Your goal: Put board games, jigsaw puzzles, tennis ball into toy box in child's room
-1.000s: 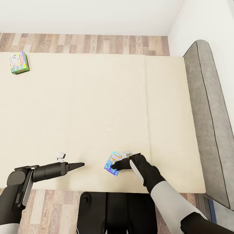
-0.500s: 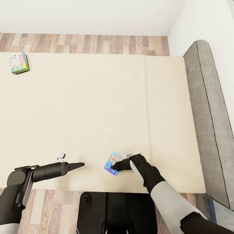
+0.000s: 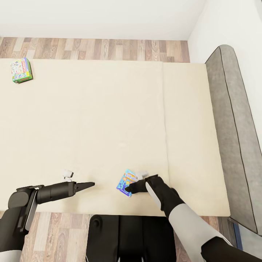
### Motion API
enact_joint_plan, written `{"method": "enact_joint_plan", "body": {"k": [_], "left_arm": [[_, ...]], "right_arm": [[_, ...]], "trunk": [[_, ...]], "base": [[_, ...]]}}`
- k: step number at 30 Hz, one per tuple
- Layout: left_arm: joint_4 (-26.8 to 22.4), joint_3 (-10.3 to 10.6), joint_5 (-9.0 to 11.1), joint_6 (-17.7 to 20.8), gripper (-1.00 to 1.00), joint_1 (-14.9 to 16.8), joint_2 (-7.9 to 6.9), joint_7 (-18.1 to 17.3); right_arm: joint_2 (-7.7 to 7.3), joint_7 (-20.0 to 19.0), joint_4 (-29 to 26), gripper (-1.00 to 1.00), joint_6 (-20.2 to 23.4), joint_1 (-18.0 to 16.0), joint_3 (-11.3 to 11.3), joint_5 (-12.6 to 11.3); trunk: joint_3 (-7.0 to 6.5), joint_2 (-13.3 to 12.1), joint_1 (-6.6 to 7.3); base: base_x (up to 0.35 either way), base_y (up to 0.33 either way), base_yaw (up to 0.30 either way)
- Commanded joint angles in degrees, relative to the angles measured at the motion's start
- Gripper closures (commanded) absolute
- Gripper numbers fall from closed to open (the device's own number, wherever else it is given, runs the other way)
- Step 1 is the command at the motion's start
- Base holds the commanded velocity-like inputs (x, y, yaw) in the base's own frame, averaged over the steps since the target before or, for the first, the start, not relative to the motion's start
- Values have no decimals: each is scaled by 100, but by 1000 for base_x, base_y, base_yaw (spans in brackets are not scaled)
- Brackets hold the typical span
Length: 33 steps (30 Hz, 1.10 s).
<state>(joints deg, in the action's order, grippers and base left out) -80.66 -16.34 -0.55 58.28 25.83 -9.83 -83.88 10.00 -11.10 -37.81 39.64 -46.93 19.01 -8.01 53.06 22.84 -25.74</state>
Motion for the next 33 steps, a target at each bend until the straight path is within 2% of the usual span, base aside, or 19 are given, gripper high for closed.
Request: {"method": "enact_joint_plan", "body": {"k": [1,9,17,33], "left_arm": [[-3,-2,-7,61,-100,1,-1,-26],[-3,-1,-7,61,-100,1,-1,-30],[-3,7,-7,61,-100,1,-1,-24],[-3,0,-6,61,-100,1,-7,-32]], "right_arm": [[0,30,20,-100,20,0,7,-27],[0,37,83,-100,-27,0,9,-60],[0,10,89,-100,-21,0,-8,-224],[0,50,62,-100,-55,0,0,-254]], "trunk": [[6,7,-4],[6,7,-4],[6,7,-4],[6,7,-4]], "base": [[0,0,0],[0,0,0],[0,0,0],[0,0,0]]}}
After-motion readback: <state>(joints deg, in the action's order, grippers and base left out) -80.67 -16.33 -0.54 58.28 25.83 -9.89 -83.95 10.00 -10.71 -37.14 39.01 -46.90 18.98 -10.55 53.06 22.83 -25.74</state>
